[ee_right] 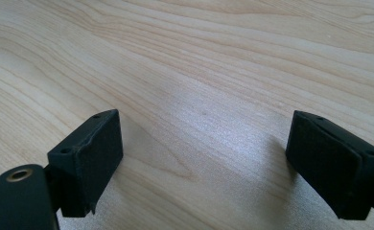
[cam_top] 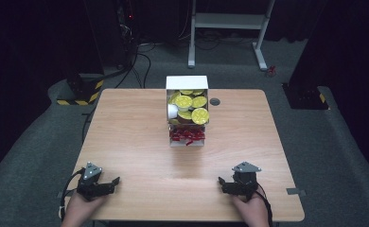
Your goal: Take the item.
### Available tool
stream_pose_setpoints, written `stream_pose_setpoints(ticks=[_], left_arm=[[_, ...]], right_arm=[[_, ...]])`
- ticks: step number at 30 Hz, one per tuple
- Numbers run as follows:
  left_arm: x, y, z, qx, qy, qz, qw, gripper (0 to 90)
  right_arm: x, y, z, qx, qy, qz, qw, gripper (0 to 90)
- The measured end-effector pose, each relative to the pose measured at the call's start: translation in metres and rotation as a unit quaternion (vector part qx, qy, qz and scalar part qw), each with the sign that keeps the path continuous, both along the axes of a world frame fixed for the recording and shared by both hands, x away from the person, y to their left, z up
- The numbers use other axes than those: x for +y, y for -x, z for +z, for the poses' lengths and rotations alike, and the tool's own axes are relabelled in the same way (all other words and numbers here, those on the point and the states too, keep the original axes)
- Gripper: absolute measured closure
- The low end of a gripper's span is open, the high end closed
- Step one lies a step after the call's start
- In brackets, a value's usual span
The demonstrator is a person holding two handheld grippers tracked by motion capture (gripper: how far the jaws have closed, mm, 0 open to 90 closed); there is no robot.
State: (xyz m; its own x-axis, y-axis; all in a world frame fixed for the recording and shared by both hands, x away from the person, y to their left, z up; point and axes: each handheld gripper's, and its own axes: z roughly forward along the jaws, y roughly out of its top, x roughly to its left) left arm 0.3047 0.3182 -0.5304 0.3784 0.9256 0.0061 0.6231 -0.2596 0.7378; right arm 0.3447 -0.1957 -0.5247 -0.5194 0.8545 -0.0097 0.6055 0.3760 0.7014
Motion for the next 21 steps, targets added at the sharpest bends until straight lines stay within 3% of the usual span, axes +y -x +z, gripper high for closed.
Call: stream_pose_setpoints(ticks=[21], left_arm=[[0.0002,0.0007,-0.0003,-0.001,0.002,0.001,1.0,16.1]], right_arm=[[0.0008,-0.0023,0.0,0.001,-0.001,-0.001,1.0,12.6]])
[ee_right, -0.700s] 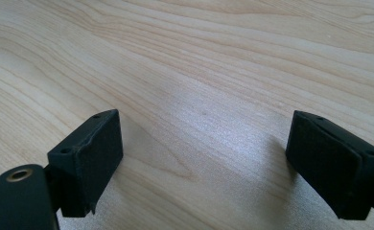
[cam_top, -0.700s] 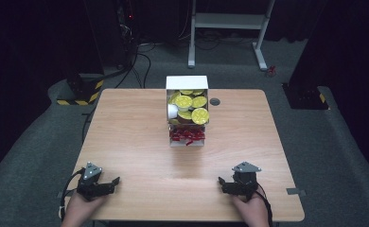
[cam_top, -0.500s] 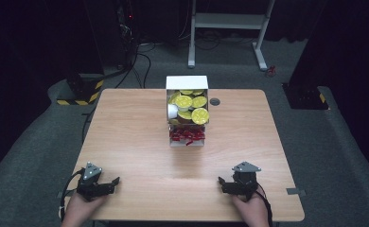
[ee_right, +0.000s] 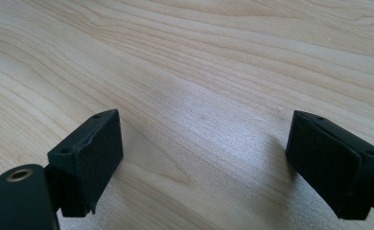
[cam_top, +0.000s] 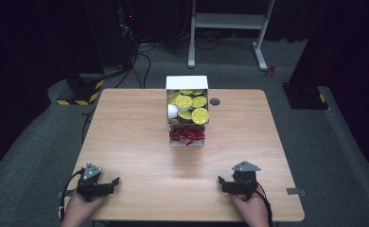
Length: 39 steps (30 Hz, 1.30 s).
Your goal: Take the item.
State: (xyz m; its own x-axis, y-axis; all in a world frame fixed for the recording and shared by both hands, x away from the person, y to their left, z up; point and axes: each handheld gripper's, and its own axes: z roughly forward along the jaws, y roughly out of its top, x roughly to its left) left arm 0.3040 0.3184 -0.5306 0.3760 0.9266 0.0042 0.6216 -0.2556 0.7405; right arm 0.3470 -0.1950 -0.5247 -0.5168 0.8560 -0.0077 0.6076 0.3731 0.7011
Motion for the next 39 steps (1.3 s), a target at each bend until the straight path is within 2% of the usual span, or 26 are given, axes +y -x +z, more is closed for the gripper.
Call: stream_pose_setpoints(ticks=[20,26,27,32,33,39], left_arm=[[0.0,0.0,0.0,0.0,0.001,0.001,1.0,16.1],[0.0,0.0,0.0,0.001,0.001,0.0,1.0,16.1],[0.0,0.0,0.0,0.001,0.001,0.0,1.0,16.0],[0.0,0.0,0.0,0.001,0.001,0.001,1.0,16.1],[0.0,0.0,0.0,0.0,0.0,0.0,1.0,16.1],[0.0,0.0,0.0,0.0,0.001,0.001,1.0,16.1]], right_arm=[[-0.001,0.0,0.001,0.001,-0.003,0.008,1.0,11.3],[-0.001,0.003,0.007,-0.015,-0.012,0.012,0.9997,11.5],[0.002,0.005,0.012,-0.027,-0.011,0.021,0.9994,11.7],[0.009,0.009,0.023,-0.044,-0.016,0.031,0.9984,12.1],[0.011,0.01,0.028,-0.055,-0.016,0.039,0.9976,12.2],[0.018,0.014,0.04,-0.069,-0.023,0.045,0.9963,12.2]])
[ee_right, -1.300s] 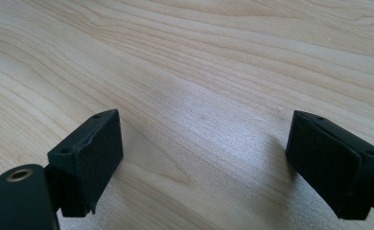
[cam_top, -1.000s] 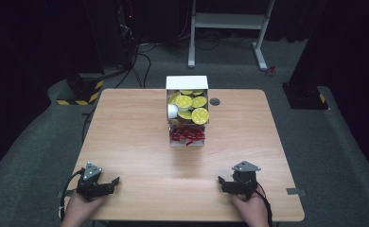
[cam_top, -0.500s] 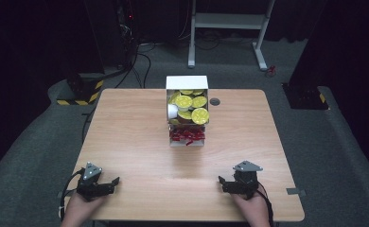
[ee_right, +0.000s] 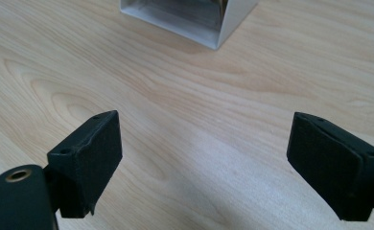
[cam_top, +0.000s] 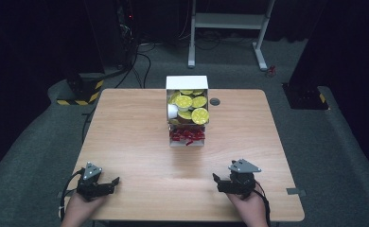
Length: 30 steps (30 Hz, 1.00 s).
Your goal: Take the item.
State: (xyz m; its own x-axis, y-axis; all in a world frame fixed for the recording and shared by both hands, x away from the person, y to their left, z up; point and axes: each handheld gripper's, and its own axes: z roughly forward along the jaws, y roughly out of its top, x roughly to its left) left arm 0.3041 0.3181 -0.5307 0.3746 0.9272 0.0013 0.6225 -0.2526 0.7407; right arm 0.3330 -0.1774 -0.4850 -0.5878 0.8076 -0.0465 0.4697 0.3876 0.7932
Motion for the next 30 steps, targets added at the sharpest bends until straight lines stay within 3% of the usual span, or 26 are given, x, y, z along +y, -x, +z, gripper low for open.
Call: stream_pose_setpoints(ticks=[18,30], left_arm=[[0.0,0.0,0.0,0.001,-0.001,-0.001,1.0,16.1],[0.001,0.0,0.0,0.002,-0.003,-0.003,1.0,16.1]], right_arm=[[0.002,-0.003,0.042,-0.04,-0.026,0.018,0.9987,12.1],[0.008,-0.008,0.061,-0.042,-0.039,0.019,0.9982,11.5]])
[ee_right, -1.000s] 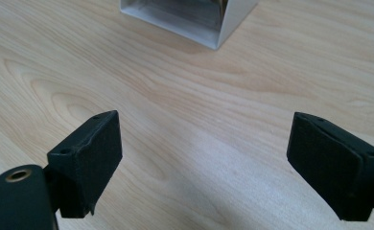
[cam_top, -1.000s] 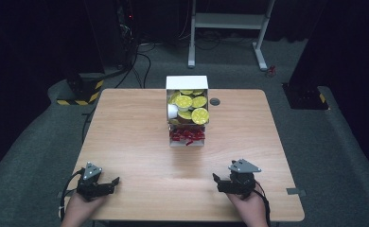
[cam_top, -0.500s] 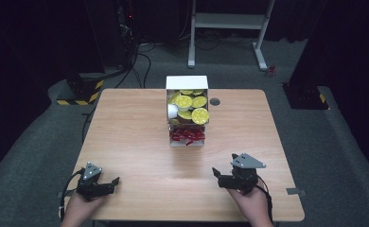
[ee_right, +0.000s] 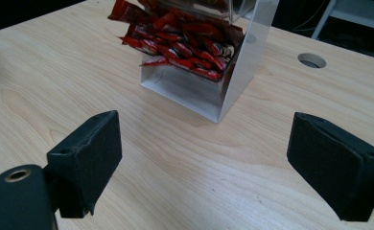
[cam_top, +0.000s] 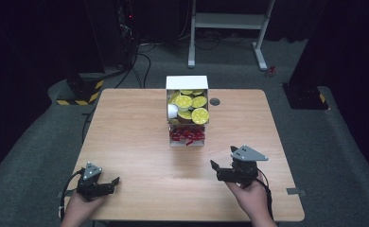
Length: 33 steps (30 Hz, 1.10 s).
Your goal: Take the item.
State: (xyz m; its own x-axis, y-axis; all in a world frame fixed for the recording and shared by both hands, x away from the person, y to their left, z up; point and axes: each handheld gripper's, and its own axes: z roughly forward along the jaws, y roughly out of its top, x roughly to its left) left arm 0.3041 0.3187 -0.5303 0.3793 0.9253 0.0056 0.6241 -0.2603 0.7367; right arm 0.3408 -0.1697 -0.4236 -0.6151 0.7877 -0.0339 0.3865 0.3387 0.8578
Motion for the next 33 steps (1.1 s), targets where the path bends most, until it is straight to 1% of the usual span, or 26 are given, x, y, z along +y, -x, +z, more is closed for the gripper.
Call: stream_pose_setpoints(ticks=[4,6,11,13,14,16,21,22,26,29,33], left_arm=[[0.0,0.0,0.0,0.0,0.0,0.0,1.0,16.1],[0.0,0.0,0.0,0.0,0.0,0.0,1.0,16.1],[0.0,0.0,0.0,0.0,0.0,-0.001,1.0,16.1],[0.0,0.0,0.0,0.0,-0.001,-0.001,1.0,16.1],[0.0,0.0,0.0,0.0,0.0,-0.001,1.0,16.1],[0.0,0.0,0.0,0.0,0.0,0.0,1.0,16.1],[0.0,0.0,0.0,0.0,0.0,-0.001,1.0,16.0],[0.0,0.0,0.0,0.0,0.0,-0.001,1.0,16.1],[0.0,0.0,0.0,0.0,0.0,-0.001,1.0,16.1],[0.0,0.0,0.0,0.0,0.0,-0.001,1.0,16.1],[0.0,0.0,0.0,0.0,0.0,-0.001,1.0,16.0]], right_arm=[[0.002,-0.001,0.005,-0.002,-0.006,0.007,1.0,11.3],[0.003,-0.001,0.009,-0.004,-0.002,0.01,0.9999,11.2],[0.008,-0.004,0.017,-0.009,-0.012,0.014,0.9998,10.6],[0.01,-0.004,0.02,-0.015,-0.01,0.017,0.9997,10.4],[0.01,-0.005,0.021,-0.019,-0.008,0.019,0.9996,10.3],[0.012,-0.006,0.024,-0.016,-0.013,0.024,0.9995,10.0],[0.017,-0.009,0.033,-0.022,-0.018,0.039,0.9989,9.7],[0.018,-0.01,0.036,-0.021,-0.021,0.042,0.9987,9.6],[0.022,-0.016,0.047,-0.026,-0.024,0.039,0.9986,9.7],[0.027,-0.02,0.053,-0.03,-0.021,0.041,0.9985,9.8],[0.032,-0.027,0.06,-0.029,-0.018,0.042,0.9985,9.9]])
